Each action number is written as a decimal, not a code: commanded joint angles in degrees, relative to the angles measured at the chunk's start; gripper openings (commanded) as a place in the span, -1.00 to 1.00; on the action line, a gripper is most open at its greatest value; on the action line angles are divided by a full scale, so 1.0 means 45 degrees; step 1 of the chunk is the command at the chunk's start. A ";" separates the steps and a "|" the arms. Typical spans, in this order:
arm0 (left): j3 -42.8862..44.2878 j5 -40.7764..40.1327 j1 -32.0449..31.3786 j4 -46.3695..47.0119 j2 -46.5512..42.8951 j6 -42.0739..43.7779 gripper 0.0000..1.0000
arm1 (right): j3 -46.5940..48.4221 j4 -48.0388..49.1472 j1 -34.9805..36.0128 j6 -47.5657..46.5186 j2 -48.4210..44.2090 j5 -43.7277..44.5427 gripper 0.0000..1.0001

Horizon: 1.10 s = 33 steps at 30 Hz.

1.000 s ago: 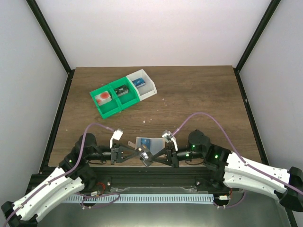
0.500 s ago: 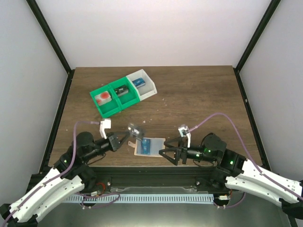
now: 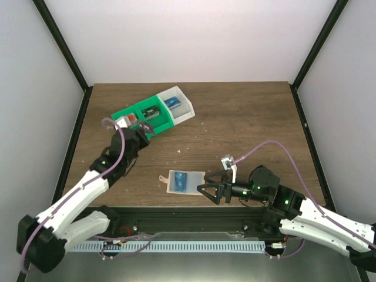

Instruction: Take the credit cards out of the card holder

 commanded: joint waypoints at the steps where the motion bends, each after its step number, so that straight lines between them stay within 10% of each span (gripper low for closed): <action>1: 0.1330 -0.0603 0.1088 0.1673 0.2072 -0.0163 -1.00 | 0.0268 0.0026 -0.0028 -0.0259 -0.0126 -0.0360 1.00; 33: 0.6966 -0.1717 0.2763 0.3810 1.2329 -0.1745 -1.00 | 0.0899 -0.1381 -0.0031 -0.0044 -0.0597 0.0126 1.00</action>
